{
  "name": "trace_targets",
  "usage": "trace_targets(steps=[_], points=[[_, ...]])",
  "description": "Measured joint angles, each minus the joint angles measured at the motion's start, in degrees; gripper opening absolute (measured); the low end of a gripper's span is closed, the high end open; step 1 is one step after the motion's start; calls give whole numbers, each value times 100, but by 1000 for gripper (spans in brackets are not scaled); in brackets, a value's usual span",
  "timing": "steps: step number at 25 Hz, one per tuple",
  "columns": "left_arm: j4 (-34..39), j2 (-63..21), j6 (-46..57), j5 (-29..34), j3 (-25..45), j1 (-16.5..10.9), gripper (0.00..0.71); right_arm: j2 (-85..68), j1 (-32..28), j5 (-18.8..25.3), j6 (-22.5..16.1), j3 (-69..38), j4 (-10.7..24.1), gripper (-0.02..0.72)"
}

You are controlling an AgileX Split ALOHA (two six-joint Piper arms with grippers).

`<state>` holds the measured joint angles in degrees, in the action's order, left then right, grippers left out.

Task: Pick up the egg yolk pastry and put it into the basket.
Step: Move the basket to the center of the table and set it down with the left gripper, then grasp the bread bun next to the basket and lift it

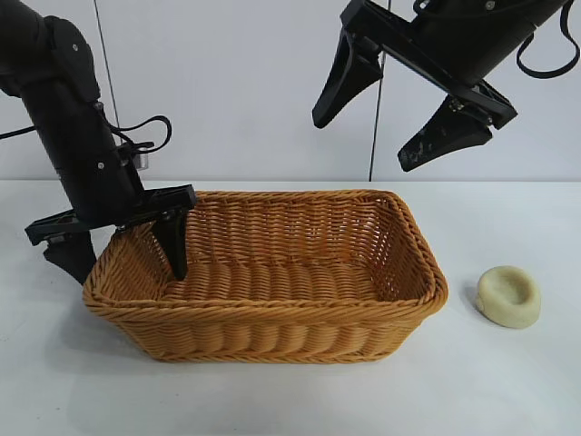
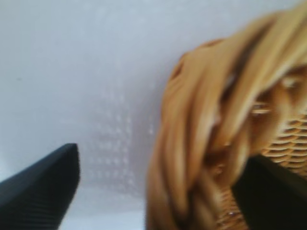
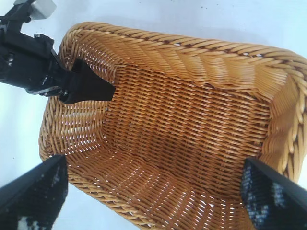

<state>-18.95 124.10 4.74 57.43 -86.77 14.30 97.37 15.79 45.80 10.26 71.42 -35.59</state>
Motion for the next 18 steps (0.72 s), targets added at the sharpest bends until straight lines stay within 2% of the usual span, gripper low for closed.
trace_targets(steps=[5, 11, 15, 18], points=[[424, -527, 103, 355, -336, 18, 692, 0, 0, 0, 0, 0, 0, 696], [1040, -721, 311, 1075, -1422, 18, 692, 0, 0, 0, 0, 0, 0, 696], [1315, -721, 322, 1157, -1915, 18, 692, 0, 0, 0, 0, 0, 0, 696], [1497, -721, 322, 1161, -1988, -30, 692, 0, 0, 0, 0, 0, 0, 696]])
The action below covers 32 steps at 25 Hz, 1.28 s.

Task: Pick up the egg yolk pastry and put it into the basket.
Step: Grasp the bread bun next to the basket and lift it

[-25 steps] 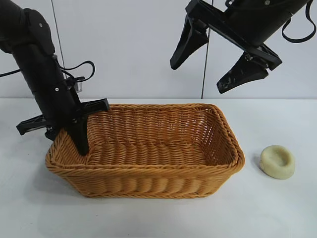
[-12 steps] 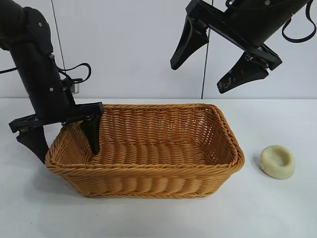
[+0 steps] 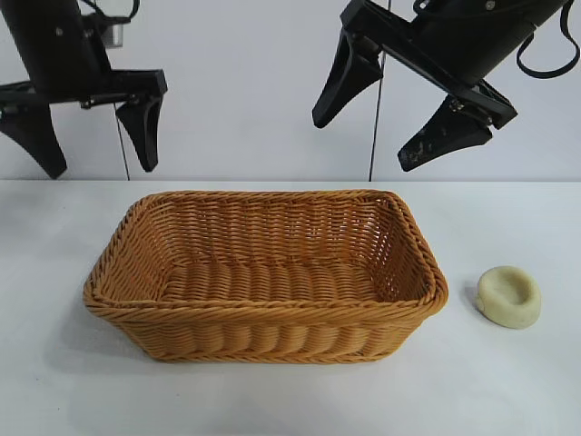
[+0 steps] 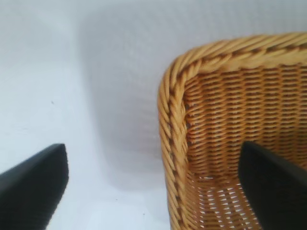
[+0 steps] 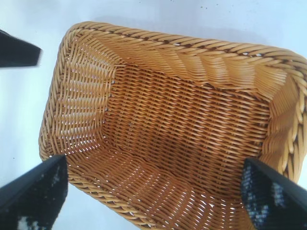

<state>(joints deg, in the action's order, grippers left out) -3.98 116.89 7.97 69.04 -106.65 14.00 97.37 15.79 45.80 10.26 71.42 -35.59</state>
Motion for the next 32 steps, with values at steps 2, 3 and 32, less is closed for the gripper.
trace_targets(steps=[2, 3, 32], points=[[116, 0, 7, 18, -7, -85, 692, 0, 0, 0, 0, 0, 0, 696], [194, 0, 7, 18, -7, -133, 692, 0, 0, 0, 0, 0, 0, 696], [628, -2664, -307, 13, 2951, -1196, 692, 0, 0, 5, 0, 0, 0, 696]])
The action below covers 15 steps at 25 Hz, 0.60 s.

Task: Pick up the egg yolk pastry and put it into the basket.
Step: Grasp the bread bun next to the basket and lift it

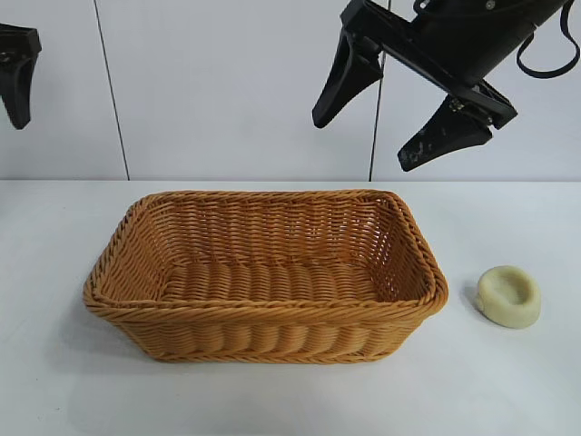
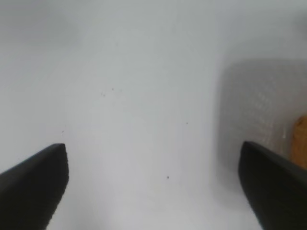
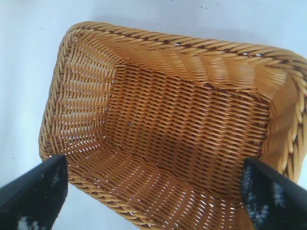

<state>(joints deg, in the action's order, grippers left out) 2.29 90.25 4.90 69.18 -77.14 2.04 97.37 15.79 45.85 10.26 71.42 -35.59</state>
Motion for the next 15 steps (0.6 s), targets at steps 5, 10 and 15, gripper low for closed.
trace_targets(steps=[5, 10, 15], points=[[4, -1766, 0, 17, 1551, 0, 692, 0, 0, 0, 0, 0, 0, 696], [4, -3316, 0, 18, 2810, 0, 692, 0, 0, 0, 0, 0, 0, 696], [4, -4778, 0, -246, 3836, 0, 692, 0, 0, 0, 0, 0, -5, 696]])
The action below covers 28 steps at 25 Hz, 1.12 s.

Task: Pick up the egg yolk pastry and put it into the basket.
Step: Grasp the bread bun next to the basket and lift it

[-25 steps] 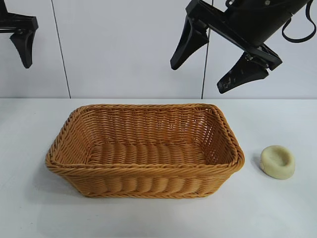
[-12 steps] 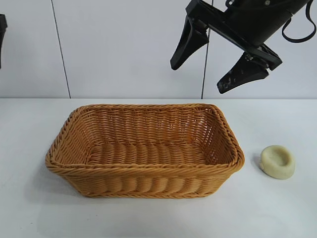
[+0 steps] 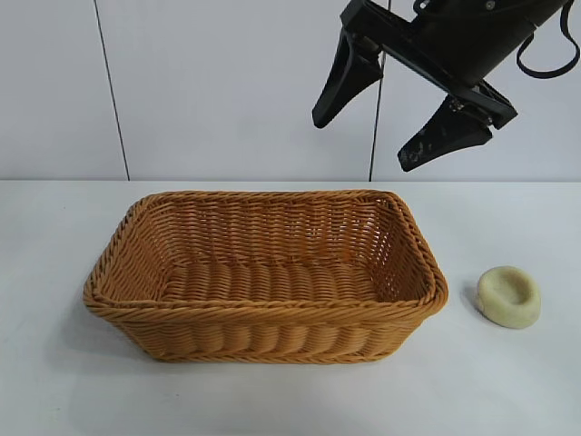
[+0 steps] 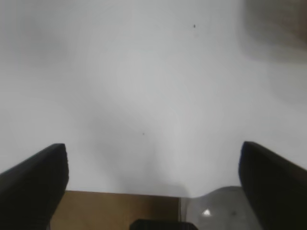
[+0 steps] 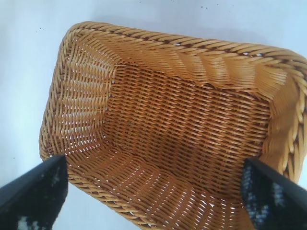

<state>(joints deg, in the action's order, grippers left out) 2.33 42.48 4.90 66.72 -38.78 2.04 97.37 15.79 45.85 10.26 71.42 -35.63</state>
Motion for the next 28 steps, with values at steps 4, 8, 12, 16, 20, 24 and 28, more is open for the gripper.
trace_targets(steps=[4, 8, 12, 16, 20, 24, 28], points=[[0, -1026, 0, -214, 631, 0, 692, 0, 0, 0, 0, 0, 0, 696], [-69, -1841, 0, -438, 974, 0, 692, 0, 0, 0, -5, 0, 0, 696], [-115, -2369, -4, -511, 994, 0, 692, 0, 0, 0, -5, 0, 0, 696], [-128, -2996, -4, -523, 994, 0, 692, 0, 0, 32, -5, 0, 7, 696], [-143, -3832, -4, -526, 994, 0, 692, 0, 0, 137, -52, 0, 102, 696], [-143, -4258, -4, -526, 994, -11, 692, 0, 0, 298, -288, 121, 490, 696], [-143, -4260, -4, -526, 994, -17, 692, 0, 0, 748, -754, 554, 1526, 696]])
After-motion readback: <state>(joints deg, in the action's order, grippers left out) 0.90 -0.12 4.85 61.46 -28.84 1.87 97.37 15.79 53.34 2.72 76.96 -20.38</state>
